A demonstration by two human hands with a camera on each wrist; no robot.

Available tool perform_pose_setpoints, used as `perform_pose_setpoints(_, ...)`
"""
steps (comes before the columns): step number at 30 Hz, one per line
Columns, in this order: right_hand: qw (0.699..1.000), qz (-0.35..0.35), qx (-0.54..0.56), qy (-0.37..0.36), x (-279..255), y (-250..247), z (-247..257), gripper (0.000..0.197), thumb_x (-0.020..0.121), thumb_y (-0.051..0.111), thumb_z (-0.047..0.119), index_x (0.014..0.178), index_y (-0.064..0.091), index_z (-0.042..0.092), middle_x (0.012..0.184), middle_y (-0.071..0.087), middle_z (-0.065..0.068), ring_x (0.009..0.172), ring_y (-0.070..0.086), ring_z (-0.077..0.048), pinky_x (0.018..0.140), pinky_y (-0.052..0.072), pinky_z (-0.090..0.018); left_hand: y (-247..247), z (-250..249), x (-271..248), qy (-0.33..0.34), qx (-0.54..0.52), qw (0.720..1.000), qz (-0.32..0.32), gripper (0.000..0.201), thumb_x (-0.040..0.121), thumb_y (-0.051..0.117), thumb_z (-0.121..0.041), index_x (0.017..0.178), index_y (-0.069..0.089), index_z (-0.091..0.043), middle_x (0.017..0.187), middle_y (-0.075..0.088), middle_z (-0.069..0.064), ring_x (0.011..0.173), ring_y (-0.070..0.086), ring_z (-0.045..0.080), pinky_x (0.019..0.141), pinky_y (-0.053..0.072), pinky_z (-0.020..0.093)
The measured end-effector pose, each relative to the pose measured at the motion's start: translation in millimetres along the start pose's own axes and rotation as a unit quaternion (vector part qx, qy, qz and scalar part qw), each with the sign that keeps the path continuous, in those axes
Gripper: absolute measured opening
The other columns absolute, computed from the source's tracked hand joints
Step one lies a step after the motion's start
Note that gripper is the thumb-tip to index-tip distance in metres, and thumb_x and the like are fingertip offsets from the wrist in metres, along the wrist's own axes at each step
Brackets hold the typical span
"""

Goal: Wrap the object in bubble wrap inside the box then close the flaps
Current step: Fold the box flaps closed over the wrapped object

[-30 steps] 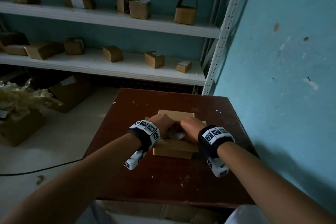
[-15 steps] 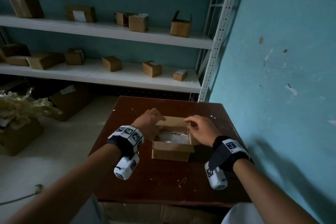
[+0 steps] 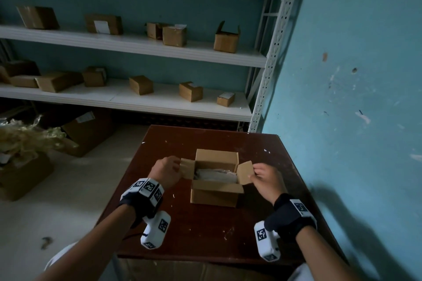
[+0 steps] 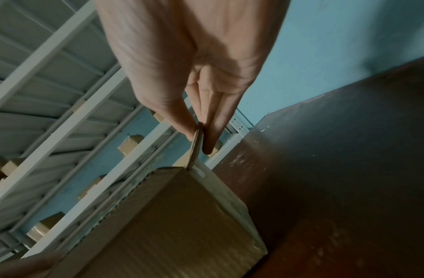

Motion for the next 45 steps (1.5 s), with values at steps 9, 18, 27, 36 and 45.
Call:
perform_pose_setpoints(9,0.999,-0.027,0.007,-0.046,24,5,19,0.037,0.090,0.060,0.006,0.126,0.060,0.006,0.125,0.064,-0.011,0.112,0.062,-0.018,0.087,0.044,-0.018,-12,-20,16,0.081,-0.058,0.991,-0.089,0.036,0.079,0.072,-0.013,0.115,0.065,-0.015,0.104,0.070,0.001,0.090,0.066,0.010,0.081,0.055,0.022)
perform_pose_setpoints(18,0.994,-0.041,0.004,-0.102,35,15,22,0.038,0.092,0.061,0.018,0.129,0.059,0.011,0.125,0.065,-0.005,0.113,0.062,-0.012,0.084,0.043,-0.014,-3,-47,24,0.156,-0.042,0.982,-0.095,0.032,0.080,0.075,-0.029,0.109,0.067,-0.018,0.096,0.068,-0.008,0.083,0.063,0.000,0.073,0.050,0.013)
perform_pose_setpoints(27,0.983,-0.028,-0.027,-0.181,32,28,33,0.043,0.088,0.065,0.040,0.122,0.066,0.014,0.115,0.068,0.003,0.096,0.061,-0.002,0.079,0.046,-0.007,19,-54,22,0.218,0.042,0.974,-0.047,0.040,0.083,0.066,-0.045,0.114,0.066,-0.019,0.109,0.061,-0.007,0.088,0.060,0.004,0.075,0.055,0.022)
perform_pose_setpoints(36,0.973,0.026,-0.038,-0.228,37,37,33,0.022,0.094,0.060,0.023,0.109,0.073,0.012,0.106,0.069,0.002,0.093,0.062,-0.002,0.078,0.045,-0.002,23,-49,28,0.291,0.085,0.952,-0.035,0.024,0.090,0.063,-0.023,0.113,0.069,-0.021,0.112,0.062,0.001,0.098,0.058,0.016,0.083,0.053,0.033)
perform_pose_setpoints(45,0.961,0.051,-0.105,-0.252,41,42,26,0.025,0.094,0.057,0.012,0.114,0.071,0.019,0.116,0.065,0.008,0.111,0.056,-0.008,0.096,0.037,-0.019,26,-39,32,0.307,0.114,0.945,-0.004,0.037,0.086,0.061,-0.002,0.118,0.067,-0.019,0.120,0.057,-0.001,0.105,0.051,0.019,0.087,0.049,0.031)
Point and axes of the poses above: each hand's wrist, its own x-axis towards the middle knuckle, its own y-axis out of the palm, z = x × y, the point moved 7 cm from there along x, towards the middle knuckle
